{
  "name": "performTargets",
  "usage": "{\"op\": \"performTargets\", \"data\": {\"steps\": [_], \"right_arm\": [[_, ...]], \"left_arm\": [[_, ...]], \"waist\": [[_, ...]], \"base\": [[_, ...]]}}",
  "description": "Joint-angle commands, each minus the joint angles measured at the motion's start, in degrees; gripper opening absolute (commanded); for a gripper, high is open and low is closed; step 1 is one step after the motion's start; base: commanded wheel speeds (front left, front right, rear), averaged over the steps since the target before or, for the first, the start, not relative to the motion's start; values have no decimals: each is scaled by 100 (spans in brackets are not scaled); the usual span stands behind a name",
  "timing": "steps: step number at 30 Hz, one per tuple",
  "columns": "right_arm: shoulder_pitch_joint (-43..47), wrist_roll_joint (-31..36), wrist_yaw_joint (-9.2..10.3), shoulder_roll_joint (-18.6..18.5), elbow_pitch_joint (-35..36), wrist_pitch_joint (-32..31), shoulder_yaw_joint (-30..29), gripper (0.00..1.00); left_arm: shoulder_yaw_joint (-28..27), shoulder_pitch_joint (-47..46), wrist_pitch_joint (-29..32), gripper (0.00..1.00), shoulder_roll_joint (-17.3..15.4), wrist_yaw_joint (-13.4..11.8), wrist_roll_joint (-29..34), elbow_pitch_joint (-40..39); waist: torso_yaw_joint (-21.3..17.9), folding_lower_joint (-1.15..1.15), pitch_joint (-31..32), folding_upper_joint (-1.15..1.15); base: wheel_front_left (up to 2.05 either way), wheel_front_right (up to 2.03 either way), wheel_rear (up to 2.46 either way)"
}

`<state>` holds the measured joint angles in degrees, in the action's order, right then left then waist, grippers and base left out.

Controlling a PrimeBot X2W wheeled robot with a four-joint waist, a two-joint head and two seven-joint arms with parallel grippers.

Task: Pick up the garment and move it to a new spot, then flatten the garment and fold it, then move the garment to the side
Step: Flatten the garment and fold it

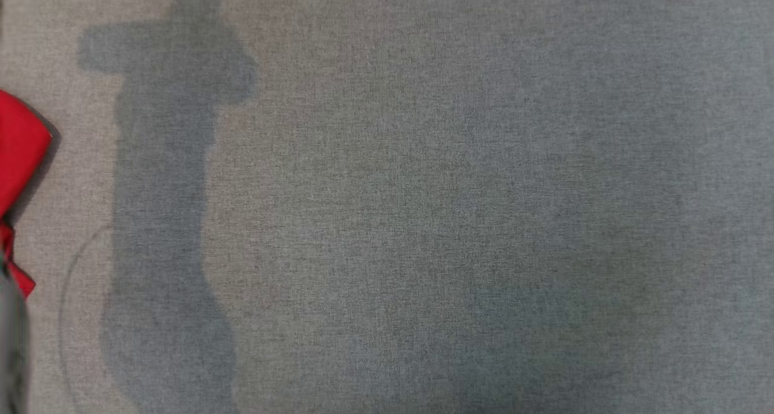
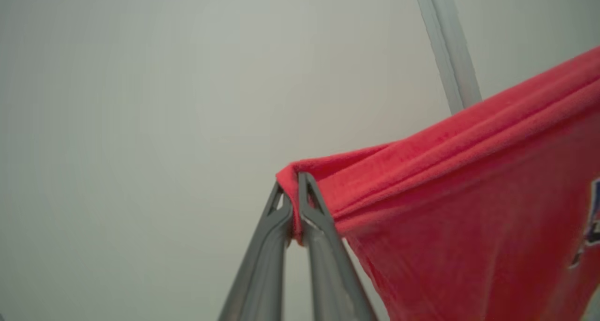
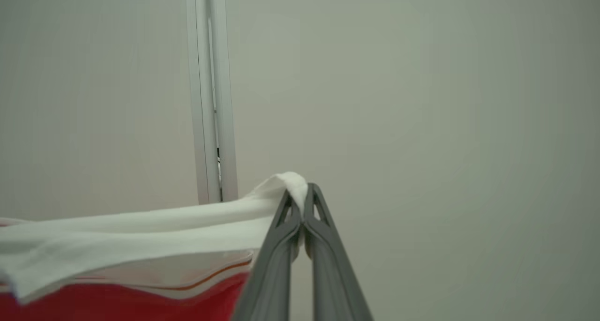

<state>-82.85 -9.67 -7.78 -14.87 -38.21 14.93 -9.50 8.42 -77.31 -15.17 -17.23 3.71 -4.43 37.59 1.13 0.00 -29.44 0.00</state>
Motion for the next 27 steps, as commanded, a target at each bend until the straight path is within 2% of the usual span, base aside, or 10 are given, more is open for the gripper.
{"op": "performTargets", "data": {"steps": [1, 10, 15, 21, 27], "right_arm": [[384, -62, 54, -98, 4, 35, -67, 0], [2988, -913, 54, 60, 753, 38, -49, 0], [4096, -1281, 53, 199, 1037, 40, -125, 0], [4995, -1499, 50, 343, 1169, 40, 51, 0], [5868, -1609, 51, 430, 1189, 39, 232, 0]], "left_arm": [[-109, 402, 9, 0, -64, -93, -73, 75], [-470, 2862, 6, 0, 692, -22, -506, -75], [-665, 3822, 5, 0, 1056, 42, -548, -108], [-944, 4499, 4, 0, 1282, 12, -623, -174], [-1075, 5148, 3, 0, 1374, 44, -568, -180]], "waist": [[-2, 0, -67, 0], [-36, 0, 40, 0], [-66, 0, 247, 0], [-103, 0, 547, 0], [-110, 0, 986, 0]], "base": [[0, 0, 0], [0, 0, 0], [0, 0, 0], [0, 0, 0], [0, 0, 0]]}}
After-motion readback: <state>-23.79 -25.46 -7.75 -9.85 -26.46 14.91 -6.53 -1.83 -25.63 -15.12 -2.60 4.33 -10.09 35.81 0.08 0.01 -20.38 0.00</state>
